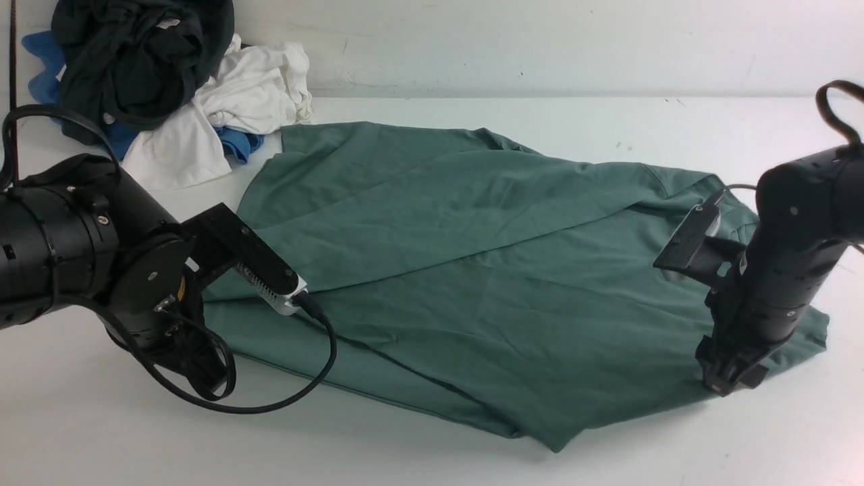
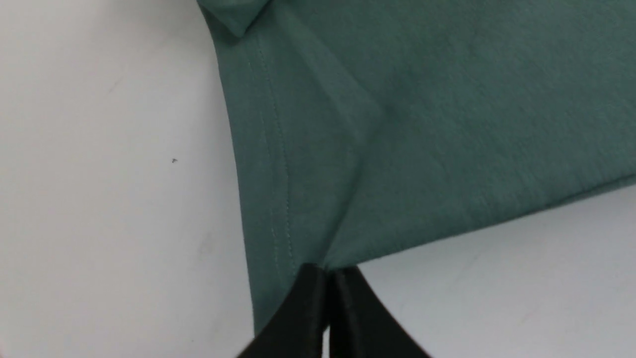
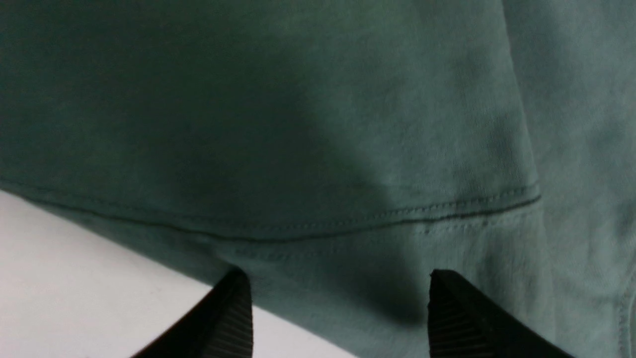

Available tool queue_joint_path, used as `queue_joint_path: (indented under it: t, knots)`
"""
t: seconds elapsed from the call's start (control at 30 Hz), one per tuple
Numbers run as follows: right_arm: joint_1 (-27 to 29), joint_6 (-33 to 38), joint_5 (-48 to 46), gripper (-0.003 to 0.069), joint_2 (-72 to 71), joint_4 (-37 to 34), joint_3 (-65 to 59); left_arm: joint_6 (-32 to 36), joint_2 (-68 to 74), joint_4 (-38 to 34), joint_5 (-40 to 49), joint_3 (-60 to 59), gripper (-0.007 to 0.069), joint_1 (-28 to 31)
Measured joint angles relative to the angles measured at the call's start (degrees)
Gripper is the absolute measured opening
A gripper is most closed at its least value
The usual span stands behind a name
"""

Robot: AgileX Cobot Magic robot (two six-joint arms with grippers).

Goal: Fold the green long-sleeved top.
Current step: Use both arms simultaneously to clamp the lower edge of the clothing fabric

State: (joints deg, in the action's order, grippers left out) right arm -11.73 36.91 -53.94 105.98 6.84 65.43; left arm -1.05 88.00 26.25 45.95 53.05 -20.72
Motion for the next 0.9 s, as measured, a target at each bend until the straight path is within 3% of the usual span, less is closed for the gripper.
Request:
queue_joint_path:
  t: [0.13,0.3,0.47,0.57,0.7,0.9]
  knots:
    - [0.00,4.33,-1.20,0.0449,2.55,0.16,0.68,0.06,0.00,-0.14,-0.26,0.00,-0.0007,0.00]
    - [0.00,5.04,-2.20,0.0358,2.73,-0.18,1.05,0.06,0.00,-0.34,-0.49,0.00,-0.0007,0.00]
    - [0.00,1.63,-3.20,0.0090,2.25,0.63,0.94,-0.83,0.00,-2.80,-0.68,0.00,-0.0007,0.00]
    - [0.00,-5.93,-5.66,0.0005,0.12,0.89,0.55,-2.82,-0.07,-4.14,-0.62,0.00,-0.0007,0.00]
    - [0.00,-12.02,-8.93,-0.0009,-3.71,0.84,0.55,-4.50,-2.48,-4.71,0.03,0.00,-0.0007,0.00]
    - [0.00,-12.70,-8.84,-0.0010,-8.96,0.96,0.50,-5.18,-6.43,-4.59,-1.63,0.00,-0.0007,0.00]
